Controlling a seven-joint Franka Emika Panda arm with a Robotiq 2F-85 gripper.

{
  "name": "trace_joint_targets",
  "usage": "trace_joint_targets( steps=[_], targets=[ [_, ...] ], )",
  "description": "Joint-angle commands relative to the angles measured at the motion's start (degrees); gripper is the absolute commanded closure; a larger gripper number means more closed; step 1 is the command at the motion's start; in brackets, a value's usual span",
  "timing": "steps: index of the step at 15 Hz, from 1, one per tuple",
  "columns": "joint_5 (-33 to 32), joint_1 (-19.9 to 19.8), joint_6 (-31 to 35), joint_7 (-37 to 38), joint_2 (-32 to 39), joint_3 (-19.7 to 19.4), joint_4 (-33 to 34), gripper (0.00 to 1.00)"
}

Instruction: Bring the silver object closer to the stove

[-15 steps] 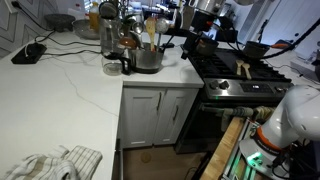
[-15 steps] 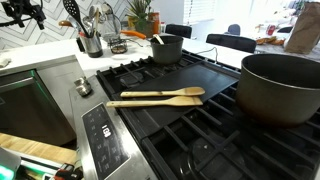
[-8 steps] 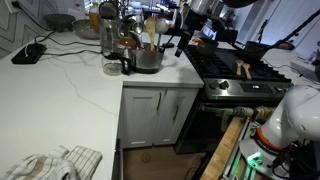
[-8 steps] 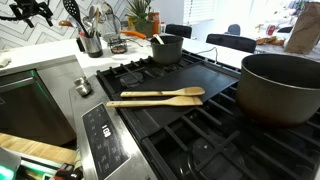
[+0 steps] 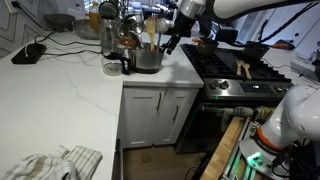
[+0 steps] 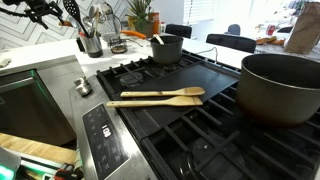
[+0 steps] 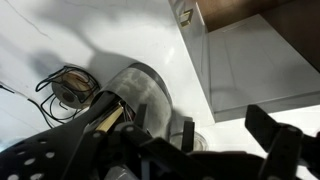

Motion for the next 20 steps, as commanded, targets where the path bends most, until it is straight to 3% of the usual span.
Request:
trace_joint_targets(
  steps=[1,11,20],
  targets=[
    [-0.07,0.02,-0.14,0.03,0.19,0.02,0.33,0.0],
    [-4.18,-0.2,2.73,-2.56,10.36,0.38,8.63,0.0],
    [-8.89,0.19,9.37,-4.3,19.45,0.1,14.04,0.0]
  ],
)
